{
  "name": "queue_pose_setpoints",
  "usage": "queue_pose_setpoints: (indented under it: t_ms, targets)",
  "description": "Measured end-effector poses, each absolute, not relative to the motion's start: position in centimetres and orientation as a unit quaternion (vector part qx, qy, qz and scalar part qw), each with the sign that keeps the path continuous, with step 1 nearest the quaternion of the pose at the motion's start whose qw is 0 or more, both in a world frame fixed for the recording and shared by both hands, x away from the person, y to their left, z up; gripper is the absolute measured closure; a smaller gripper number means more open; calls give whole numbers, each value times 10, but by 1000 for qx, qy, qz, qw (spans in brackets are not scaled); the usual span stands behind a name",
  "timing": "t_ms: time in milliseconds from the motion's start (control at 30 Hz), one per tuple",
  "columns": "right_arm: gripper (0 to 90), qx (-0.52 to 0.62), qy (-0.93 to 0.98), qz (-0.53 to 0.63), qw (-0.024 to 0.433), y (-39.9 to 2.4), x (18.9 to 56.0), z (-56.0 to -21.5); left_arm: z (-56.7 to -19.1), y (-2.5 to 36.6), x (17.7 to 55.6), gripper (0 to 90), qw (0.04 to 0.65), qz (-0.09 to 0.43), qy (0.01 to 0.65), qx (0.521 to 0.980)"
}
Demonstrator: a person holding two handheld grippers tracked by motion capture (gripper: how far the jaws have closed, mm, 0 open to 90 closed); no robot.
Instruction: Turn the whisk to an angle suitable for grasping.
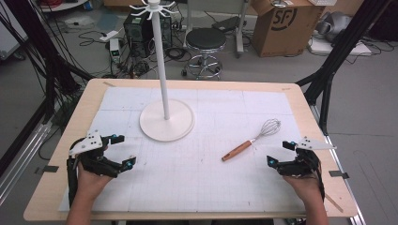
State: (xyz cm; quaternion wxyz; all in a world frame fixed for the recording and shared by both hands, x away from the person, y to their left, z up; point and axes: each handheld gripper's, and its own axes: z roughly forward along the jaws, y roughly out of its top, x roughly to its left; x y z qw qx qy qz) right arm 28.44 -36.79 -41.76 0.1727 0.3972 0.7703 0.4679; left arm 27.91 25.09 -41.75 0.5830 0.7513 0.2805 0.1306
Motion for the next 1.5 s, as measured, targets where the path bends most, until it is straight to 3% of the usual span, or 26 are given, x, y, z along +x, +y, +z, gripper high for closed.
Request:
queue_pose_setpoints:
  t_ms: [833, 1500]
  targets:
    - [29, 359, 801, 446, 174, -355, 292, -415, -421, 252, 279, 16, 582, 127, 284, 751]
    - [32, 296, 877, 348, 150, -313, 348, -377, -421, 250, 279, 17, 583, 125, 280, 752]
